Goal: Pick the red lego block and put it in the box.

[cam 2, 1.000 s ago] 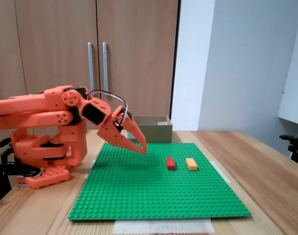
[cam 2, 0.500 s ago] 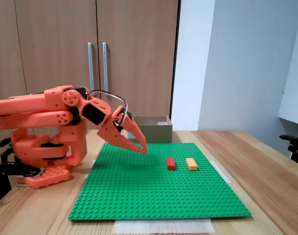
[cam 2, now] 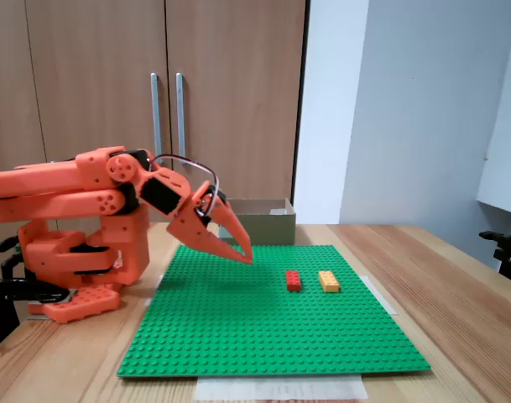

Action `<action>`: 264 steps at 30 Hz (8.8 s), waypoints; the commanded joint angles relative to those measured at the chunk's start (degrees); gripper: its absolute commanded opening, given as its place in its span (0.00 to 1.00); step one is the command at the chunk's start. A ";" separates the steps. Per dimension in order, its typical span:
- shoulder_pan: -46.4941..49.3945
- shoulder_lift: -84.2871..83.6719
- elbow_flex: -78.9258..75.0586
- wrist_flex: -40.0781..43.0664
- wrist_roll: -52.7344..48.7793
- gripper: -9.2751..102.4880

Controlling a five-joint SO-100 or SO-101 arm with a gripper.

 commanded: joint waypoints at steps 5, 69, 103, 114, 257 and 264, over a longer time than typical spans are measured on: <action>0.00 0.44 0.53 0.26 0.35 0.07; 0.00 0.44 0.53 0.26 0.35 0.07; 0.00 0.44 0.53 0.26 0.35 0.07; 0.00 0.44 0.53 0.26 0.35 0.07; -3.52 -109.42 -89.21 23.55 7.82 0.31; -3.60 -109.69 -89.21 23.12 8.70 0.31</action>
